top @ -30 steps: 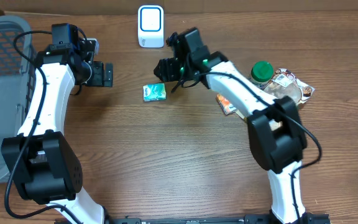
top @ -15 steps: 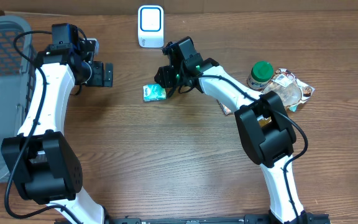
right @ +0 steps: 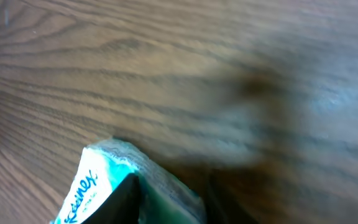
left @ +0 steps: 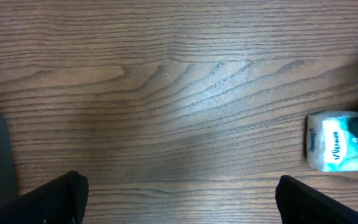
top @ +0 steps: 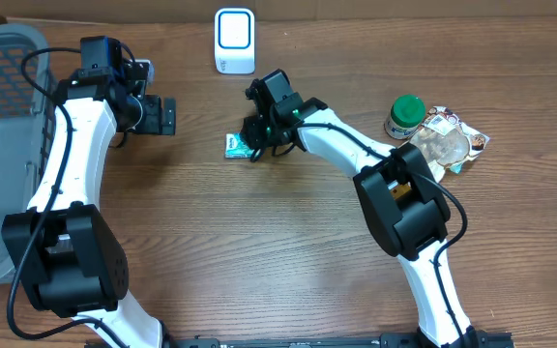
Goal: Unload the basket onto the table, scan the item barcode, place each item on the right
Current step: 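Close the right gripper on the teal tissue pack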
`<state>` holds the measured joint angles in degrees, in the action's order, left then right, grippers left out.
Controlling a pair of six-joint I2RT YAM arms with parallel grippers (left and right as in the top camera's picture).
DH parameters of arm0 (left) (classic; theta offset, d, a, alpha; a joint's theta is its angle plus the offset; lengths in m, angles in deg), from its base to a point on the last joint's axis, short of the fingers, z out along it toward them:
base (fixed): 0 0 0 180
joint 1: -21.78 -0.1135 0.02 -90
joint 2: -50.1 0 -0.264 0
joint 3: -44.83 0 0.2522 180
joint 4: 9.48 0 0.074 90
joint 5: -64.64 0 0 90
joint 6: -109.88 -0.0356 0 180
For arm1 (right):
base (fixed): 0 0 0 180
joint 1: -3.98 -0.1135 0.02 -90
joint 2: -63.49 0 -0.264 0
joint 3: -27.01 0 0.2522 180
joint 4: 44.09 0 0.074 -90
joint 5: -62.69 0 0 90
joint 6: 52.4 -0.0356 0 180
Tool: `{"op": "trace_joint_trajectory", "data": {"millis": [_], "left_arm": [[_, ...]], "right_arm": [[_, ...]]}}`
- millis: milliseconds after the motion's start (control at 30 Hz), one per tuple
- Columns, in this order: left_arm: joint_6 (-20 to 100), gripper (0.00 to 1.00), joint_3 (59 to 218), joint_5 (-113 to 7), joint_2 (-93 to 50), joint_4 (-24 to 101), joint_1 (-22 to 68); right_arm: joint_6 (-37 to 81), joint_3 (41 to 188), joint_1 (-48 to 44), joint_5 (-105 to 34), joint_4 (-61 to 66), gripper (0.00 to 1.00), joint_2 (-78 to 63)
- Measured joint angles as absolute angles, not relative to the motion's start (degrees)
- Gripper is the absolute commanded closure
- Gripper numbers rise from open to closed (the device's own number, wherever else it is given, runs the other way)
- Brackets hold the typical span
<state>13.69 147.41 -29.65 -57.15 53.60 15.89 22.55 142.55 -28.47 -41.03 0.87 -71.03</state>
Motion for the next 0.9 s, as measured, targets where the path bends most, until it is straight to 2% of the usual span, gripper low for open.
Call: {"op": "trace_joint_trajectory", "data": {"millis": [167,300,333,433,567,733,900], "left_arm": [[13.7,0.0,147.4,-29.7,-57.1,53.6,15.9],[13.7,0.01,147.4,-29.7,-57.1,53.6,15.9],[13.7,0.01,147.4,-29.7,-57.1,53.6,15.9],[13.7,0.0,147.4,-29.7,-57.1,53.6,15.9],[13.7,0.01,147.4,-29.7,-57.1,53.6,15.9],[13.7,0.01,147.4,-29.7,-57.1,53.6,15.9],[13.7,0.01,147.4,-29.7,-57.1,53.6,15.9]], "right_arm": [[20.1,146.2,-26.9,-41.4,14.0,0.78,-70.4],[13.7,148.9,-26.0,-41.4,24.8,0.78,-69.6],[11.6,149.3,-25.8,-41.5,27.0,0.74,-69.1],[6.8,149.6,-25.7,-41.9,29.6,0.73,-68.1],[3.4,149.7,-25.7,-42.1,29.9,0.67,-67.9],[5.7,149.7,-25.6,-41.9,29.6,0.62,-67.9],[15.4,149.7,-24.9,-41.9,30.2,0.62,-67.9]]}}
